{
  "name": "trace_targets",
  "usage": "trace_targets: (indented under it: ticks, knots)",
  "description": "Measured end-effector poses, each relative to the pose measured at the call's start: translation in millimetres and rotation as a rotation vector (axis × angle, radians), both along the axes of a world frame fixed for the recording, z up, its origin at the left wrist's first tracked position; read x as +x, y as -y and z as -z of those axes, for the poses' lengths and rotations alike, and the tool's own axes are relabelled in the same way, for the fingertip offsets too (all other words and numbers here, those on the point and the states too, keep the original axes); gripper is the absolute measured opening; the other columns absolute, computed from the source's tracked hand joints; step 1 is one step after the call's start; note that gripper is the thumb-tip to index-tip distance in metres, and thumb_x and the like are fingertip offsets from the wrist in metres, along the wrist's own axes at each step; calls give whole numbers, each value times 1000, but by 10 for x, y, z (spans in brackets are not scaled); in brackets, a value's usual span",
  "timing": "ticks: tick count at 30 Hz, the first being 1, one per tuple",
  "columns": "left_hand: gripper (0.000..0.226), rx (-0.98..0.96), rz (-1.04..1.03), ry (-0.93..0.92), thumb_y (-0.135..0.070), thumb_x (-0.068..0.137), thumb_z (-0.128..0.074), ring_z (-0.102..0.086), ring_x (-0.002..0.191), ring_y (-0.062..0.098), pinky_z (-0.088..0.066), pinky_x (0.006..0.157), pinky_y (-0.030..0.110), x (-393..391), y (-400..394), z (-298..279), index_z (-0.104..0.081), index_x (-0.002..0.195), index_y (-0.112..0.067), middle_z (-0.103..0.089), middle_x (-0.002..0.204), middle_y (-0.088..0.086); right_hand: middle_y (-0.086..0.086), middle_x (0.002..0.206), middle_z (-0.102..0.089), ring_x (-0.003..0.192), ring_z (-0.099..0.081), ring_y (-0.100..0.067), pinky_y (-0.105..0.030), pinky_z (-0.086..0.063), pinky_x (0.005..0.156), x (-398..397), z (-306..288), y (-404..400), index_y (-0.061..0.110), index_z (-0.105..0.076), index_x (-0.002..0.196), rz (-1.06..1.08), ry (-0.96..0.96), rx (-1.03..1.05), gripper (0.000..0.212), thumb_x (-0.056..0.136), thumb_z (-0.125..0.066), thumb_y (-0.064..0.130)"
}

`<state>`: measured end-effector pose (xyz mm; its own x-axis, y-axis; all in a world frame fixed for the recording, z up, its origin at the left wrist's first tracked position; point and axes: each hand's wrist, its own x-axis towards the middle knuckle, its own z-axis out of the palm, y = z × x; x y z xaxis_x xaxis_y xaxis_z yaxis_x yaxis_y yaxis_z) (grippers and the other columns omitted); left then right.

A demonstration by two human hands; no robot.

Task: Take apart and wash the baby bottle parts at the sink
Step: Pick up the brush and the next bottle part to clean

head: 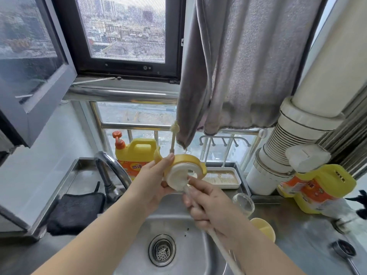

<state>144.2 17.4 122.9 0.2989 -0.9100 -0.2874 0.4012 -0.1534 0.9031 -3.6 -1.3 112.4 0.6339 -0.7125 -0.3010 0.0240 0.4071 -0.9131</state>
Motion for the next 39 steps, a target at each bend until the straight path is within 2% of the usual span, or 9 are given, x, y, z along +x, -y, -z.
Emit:
trace_targets:
  ticks: [3, 8, 10, 14, 17, 19, 25, 32, 39]
  knots:
    - [25, -26, -23, -77, -30, 93, -55, -67, 80, 29, -53, 82, 51, -7, -11, 18, -66, 98, -8, -68, 91, 17, 1, 62, -48, 36, -26, -2, -11, -20, 30, 34, 8, -21, 19, -56, 114, 17, 235, 269, 23, 99, -41, 10]
    - [16, -29, -77, 4, -27, 90, -59, -66, 73, 23, -55, 74, 44, 42, -16, 51, -65, 94, -13, -70, 80, 8, 5, 78, -53, 69, -49, -13, -28, -39, 66, 29, 144, 77, 38, -54, 130, -144, -658, -898, 37, 99, -45, 19]
    - [15, -26, -91, 19, -26, 90, -59, -65, 77, 24, -54, 79, 45, 52, -14, 59, -66, 94, -13, -69, 79, 7, 2, 85, -56, 79, -51, -13, -26, -39, 70, 59, 166, 64, 34, -49, 135, -142, -712, -1016, 40, 99, -42, 18]
    - [17, -78, -76, -67, -26, 93, -56, -62, 84, 30, -51, 82, 46, 73, -31, 29, -65, 94, -12, -66, 88, 12, 9, 61, -49, 43, -34, -4, -15, -30, 39, 159, 131, -11, 25, -55, 125, -12, -36, -168, 28, 101, -44, 16]
    - [30, -151, -14, -132, -29, 96, -48, -63, 57, 27, -55, 54, 34, 50, -43, 0, -64, 95, -4, -67, 86, 19, 0, 65, -49, 35, -26, -1, -10, -20, 29, 164, 18, 0, 17, -63, 98, 31, 432, 383, 21, 94, -44, 12]
    - [31, -179, -26, -148, -28, 97, -47, -59, 50, 26, -51, 46, 30, 39, -32, -31, -63, 96, -2, -65, 84, 19, 0, 66, -49, 36, -25, 0, -10, -19, 29, 170, -15, -6, 17, -65, 92, -3, 460, 360, 22, 94, -44, 13]
    - [11, -115, -140, -174, -18, 92, -57, -60, 65, 18, -49, 67, 33, 93, -4, -24, -60, 81, -16, -64, 71, 3, 18, 56, -51, 47, -39, 0, -12, -33, 49, 158, 183, 83, 35, -54, 129, -49, -367, -650, 32, 100, -46, 23]
    - [21, -184, -75, -333, -22, 92, -52, -63, 57, 26, -51, 43, 30, 99, 6, -52, -58, 100, -4, -60, 91, 18, 1, 66, -47, 38, -24, 0, -10, -18, 30, 219, -122, 31, 18, -62, 96, -41, 349, 200, 21, 96, -42, 12]
    - [68, 163, 91, -167, -56, 73, -58, -69, 78, 32, -59, 72, 41, 129, -41, -6, -52, 120, -7, -61, 109, 18, 4, 63, -48, 35, -25, -1, -11, -20, 30, 161, -114, 76, 22, -59, 101, 10, 195, 25, 19, 98, -42, 14]
